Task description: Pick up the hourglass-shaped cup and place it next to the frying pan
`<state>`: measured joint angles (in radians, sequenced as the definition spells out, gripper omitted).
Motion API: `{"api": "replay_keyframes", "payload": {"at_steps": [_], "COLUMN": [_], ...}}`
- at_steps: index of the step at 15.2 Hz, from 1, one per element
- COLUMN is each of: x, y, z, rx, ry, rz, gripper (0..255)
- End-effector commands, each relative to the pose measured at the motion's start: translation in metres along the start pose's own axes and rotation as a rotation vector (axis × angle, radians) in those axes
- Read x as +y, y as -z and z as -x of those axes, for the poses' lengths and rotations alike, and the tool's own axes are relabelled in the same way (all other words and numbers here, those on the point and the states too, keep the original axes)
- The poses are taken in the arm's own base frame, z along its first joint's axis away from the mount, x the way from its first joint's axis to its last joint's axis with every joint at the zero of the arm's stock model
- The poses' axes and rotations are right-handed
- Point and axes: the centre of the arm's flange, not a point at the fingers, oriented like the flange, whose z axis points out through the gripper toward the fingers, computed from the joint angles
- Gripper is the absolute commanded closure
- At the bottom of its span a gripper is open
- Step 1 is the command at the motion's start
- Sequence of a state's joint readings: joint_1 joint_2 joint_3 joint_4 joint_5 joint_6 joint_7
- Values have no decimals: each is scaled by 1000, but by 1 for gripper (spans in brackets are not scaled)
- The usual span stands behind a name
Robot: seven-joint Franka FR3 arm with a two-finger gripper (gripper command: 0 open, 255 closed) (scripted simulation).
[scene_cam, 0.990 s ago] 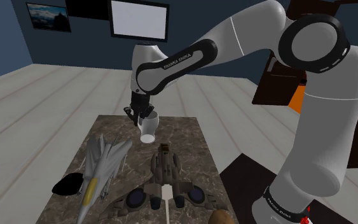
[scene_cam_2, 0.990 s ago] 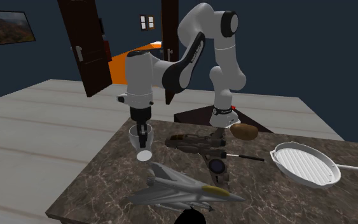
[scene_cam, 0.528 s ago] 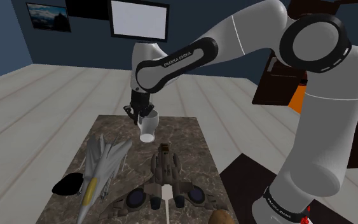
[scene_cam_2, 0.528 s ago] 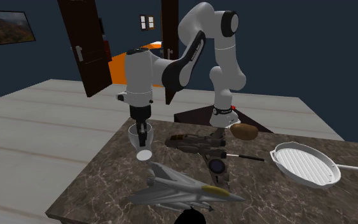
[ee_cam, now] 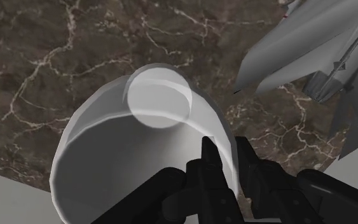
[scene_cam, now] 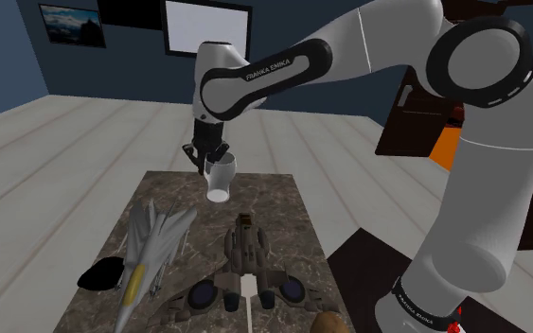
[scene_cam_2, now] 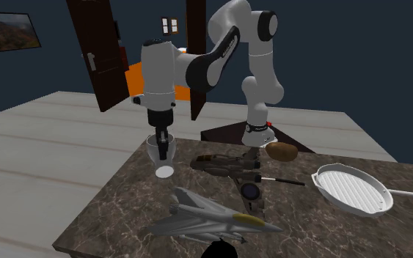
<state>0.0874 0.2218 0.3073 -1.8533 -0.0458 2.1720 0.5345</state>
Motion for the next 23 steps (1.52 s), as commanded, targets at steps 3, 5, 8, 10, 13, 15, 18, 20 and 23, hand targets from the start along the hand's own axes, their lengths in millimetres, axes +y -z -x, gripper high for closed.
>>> {"api": "replay_keyframes", "payload": {"at_steps": [3, 5, 8, 10, 13, 15, 18, 20, 23], "x": [0, -1, -2, -3, -4, -5, -6, -7, -8], "y": [21, 32, 48, 58, 74, 84, 100, 111, 126], "z": [-1, -2, -3, -4, -5, -6, -7, -8, -9], "rx": [0, 0, 0, 0, 0, 0, 0, 0, 0], "ry": [0, 0, 0, 0, 0, 0, 0, 0, 0], "rz": [0, 0, 0, 0, 0, 0, 0, 0, 0], "gripper": [255, 255, 255, 255, 255, 255, 255, 255, 255]}}
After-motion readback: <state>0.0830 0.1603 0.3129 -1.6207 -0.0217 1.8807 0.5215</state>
